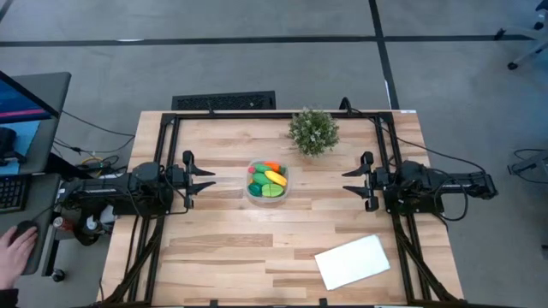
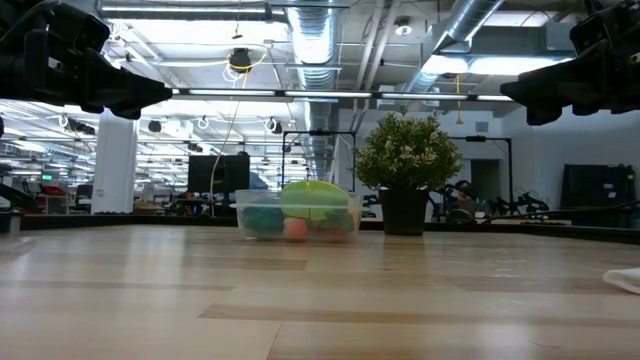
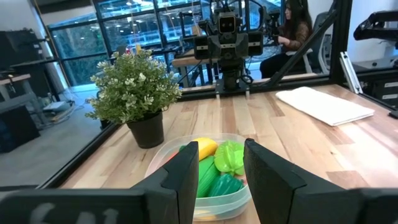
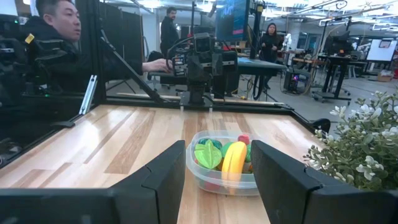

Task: Pick and placing Produce into tupperware
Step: Return to Home Position

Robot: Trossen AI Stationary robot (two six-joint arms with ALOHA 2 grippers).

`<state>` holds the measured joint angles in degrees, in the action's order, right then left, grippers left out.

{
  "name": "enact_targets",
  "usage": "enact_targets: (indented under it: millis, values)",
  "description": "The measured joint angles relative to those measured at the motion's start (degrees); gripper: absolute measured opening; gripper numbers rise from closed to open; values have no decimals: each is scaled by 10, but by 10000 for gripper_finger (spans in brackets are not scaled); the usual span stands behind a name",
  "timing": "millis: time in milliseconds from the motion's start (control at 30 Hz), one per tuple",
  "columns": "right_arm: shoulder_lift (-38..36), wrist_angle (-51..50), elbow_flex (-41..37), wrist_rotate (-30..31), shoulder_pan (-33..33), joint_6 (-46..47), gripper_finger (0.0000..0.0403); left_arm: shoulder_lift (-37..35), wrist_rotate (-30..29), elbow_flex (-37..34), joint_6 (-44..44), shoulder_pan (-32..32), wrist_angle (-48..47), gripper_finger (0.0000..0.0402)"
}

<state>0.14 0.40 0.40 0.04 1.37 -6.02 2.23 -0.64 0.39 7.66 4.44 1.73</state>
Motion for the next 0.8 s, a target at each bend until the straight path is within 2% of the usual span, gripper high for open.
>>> enact_targets:
  millis: [800]
  values:
    - [0,0,0,0,0,0,171,0,0,0,4,0,0,118]
